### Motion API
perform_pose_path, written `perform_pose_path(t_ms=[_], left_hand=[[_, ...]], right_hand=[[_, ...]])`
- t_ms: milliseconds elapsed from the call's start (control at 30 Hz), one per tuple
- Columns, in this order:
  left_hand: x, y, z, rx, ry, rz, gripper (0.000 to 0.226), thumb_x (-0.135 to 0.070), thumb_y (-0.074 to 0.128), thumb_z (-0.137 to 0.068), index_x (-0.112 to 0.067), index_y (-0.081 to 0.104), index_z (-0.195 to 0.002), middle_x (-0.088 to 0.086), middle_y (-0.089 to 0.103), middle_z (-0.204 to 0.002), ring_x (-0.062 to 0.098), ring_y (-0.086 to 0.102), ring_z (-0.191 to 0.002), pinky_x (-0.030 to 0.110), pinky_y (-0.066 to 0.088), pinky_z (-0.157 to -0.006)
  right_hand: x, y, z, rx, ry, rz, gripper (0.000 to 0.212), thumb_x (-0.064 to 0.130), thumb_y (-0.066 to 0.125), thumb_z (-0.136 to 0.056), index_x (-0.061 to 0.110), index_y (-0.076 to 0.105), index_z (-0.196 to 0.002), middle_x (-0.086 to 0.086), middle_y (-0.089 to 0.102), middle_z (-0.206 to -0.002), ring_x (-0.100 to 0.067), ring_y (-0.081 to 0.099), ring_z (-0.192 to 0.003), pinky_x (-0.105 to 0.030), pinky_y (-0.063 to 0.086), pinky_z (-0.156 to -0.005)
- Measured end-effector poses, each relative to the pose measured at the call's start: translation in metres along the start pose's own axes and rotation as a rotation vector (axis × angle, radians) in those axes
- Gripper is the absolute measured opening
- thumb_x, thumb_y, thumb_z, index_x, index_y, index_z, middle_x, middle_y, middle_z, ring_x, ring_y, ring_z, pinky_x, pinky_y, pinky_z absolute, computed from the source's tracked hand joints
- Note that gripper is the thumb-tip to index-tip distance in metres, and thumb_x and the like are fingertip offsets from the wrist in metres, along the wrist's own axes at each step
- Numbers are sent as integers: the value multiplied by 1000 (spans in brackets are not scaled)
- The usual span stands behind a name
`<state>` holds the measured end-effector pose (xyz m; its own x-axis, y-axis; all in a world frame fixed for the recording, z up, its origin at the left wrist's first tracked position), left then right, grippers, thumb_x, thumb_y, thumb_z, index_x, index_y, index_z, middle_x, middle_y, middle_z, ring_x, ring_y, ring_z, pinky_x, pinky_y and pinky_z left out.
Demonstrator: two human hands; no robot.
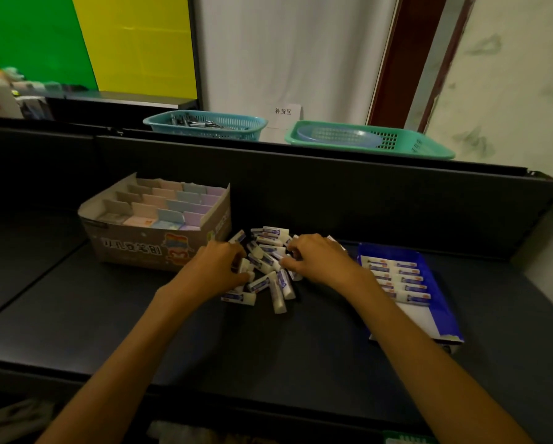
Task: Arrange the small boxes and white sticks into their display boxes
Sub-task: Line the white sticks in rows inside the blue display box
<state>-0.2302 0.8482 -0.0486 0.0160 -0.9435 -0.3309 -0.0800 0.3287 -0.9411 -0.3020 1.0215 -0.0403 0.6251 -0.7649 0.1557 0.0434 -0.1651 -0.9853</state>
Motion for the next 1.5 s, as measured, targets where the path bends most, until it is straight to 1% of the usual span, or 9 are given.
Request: perform_pose_path(t_ms=[200, 367, 500, 667, 833, 1033, 1267, 1400, 1500], left_hand=[[0, -2, 0, 9, 60, 119, 43, -30, 69, -83, -21, 56, -122, 0, 62, -113, 11, 59, -96, 23, 51, -82], [-8, -15, 2, -115, 148, 239, 38, -18, 69, -82, -23, 57, -118, -7, 60, -103, -2, 55, -81, 9, 45, -66], [-21, -25, 2, -201, 216, 393, 32, -17, 72, -79, -26, 56, -105, -10, 60, -97, -2, 59, -83, 11, 49, -66], [-44, -22, -1, -166, 232, 621, 31, -18, 73, -75, -22, 53, -99, -8, 62, -96, 2, 64, -85, 14, 53, -66], [-66, -12, -5, -107, 298, 558, 37, -15, 72, -78, -39, 54, -99, -16, 57, -102, 0, 60, -90, 15, 51, -70], [-88, -3, -12, -87, 351, 559, 30, -16, 68, -83, -37, 60, -103, -14, 57, -106, 1, 59, -93, 19, 52, -80], [-105, 7, -19, -45, 386, 539, 31, -15, 64, -86, -34, 59, -109, -11, 64, -105, 2, 62, -93, 28, 55, -82], [-115, 13, -22, -5, 386, 527, 34, -15, 61, -88, -44, 57, -106, -13, 61, -110, 1, 60, -96, 19, 53, -77], [-123, 15, -24, 8, 400, 542, 32, -17, 60, -89, -46, 58, -102, -13, 61, -111, 4, 62, -94, 22, 55, -78]], right_hand=[[-1, 5, -3, -3, 28, -19, 24, 34, 56, -92, 17, 65, -107, -5, 61, -105, -19, 58, -92, -38, 50, -82], [-16, -8, 6, -117, 75, -248, 29, 27, 66, -86, 21, 65, -115, 1, 56, -113, -14, 55, -101, -28, 46, -84], [-35, -26, 24, -221, 86, -409, 27, 21, 68, -84, 18, 64, -111, 5, 54, -107, -7, 53, -96, -12, 40, -74], [-64, -40, 54, -295, 121, -621, 26, 14, 72, -81, 19, 66, -106, 0, 61, -107, -10, 63, -91, -23, 54, -78], [-85, -48, 81, -323, 132, -725, 25, 11, 70, -82, 23, 65, -103, 0, 66, -107, -11, 65, -96, -27, 55, -83], [-98, -53, 101, -344, 133, -785, 24, 11, 67, -85, 30, 62, -100, 9, 67, -100, -4, 66, -92, -15, 53, -73], [-113, -54, 111, -371, 147, -834, 24, 11, 69, -83, 27, 61, -99, 5, 66, -102, -7, 66, -95, -22, 55, -75], [-121, -53, 113, -368, 149, -841, 25, 11, 69, -82, 27, 61, -99, 4, 66, -103, -8, 66, -96, -24, 55, -77], [-127, -52, 114, -352, 144, -831, 25, 13, 69, -82, 29, 61, -100, 6, 66, -104, -7, 65, -98, -24, 55, -79]])
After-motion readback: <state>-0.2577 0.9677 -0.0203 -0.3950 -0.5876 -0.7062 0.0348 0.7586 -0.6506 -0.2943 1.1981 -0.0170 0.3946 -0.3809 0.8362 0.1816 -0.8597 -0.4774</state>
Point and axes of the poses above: each hand's wrist, its own z-axis away from the middle knuckle, its own y-axis out of the palm, x = y × z, the point moved 4 cm from there along -z, towards the middle knuckle
